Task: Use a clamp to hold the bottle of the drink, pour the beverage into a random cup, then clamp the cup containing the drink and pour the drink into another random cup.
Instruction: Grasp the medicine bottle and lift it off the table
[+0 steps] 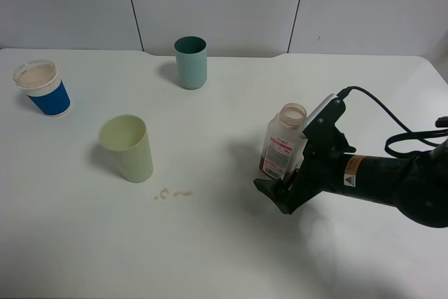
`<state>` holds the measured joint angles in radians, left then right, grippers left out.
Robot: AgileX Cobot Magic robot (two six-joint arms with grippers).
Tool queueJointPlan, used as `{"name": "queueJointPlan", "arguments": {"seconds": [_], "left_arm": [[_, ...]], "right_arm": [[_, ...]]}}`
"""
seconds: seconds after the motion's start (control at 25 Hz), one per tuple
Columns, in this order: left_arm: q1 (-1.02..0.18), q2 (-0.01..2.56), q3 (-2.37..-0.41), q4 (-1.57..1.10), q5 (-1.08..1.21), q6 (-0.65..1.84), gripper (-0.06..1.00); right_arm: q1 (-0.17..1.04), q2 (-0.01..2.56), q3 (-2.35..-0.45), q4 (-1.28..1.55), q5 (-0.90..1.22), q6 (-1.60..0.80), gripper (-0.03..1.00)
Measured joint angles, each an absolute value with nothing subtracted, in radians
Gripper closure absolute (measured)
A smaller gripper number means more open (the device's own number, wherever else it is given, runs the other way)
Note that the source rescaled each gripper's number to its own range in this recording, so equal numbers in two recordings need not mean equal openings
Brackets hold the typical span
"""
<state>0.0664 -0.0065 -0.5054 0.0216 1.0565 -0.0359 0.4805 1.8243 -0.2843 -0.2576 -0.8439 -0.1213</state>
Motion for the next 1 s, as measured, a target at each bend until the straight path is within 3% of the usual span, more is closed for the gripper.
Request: {"name": "queueJointPlan", "arguments": {"seconds": [0.24,0.36,0.48,0.6,0.8,1.0], "left_arm": [[0.066,-0.007,-0.505,0.022,1.056,-0.036,-0.06],[0.066,-0.007,-0.505,0.022,1.056,-0.036,-0.06],[0.066,-0.007,-0.505,0.022,1.056,-0.035,-0.06],[0.066,-0.007,-0.505,0.022,1.056,-0.035,-0.06],[0.066,-0.007,-0.505,0.022,1.056,-0.035,-0.06],[0.066,-0.007,-0.505,0.022,1.056,-0.036,-0.06]], "right_arm": [[0.481,1.824,-0.284,-0.223,-0.872,-0.166,-0.02],[0.481,1.824,-0.284,-0.207,-0.877,-0.180,0.07],[0.481,1.824,-0.284,-0.198,-0.878,-0.183,0.21],[0.481,1.824,-0.284,-0.197,-0.878,-0.184,0.41],[0.481,1.824,-0.284,-0.153,-0.879,-0.185,0.92],[0.481,1.824,-0.284,-0.031,-0.884,-0.185,0.95]]}}
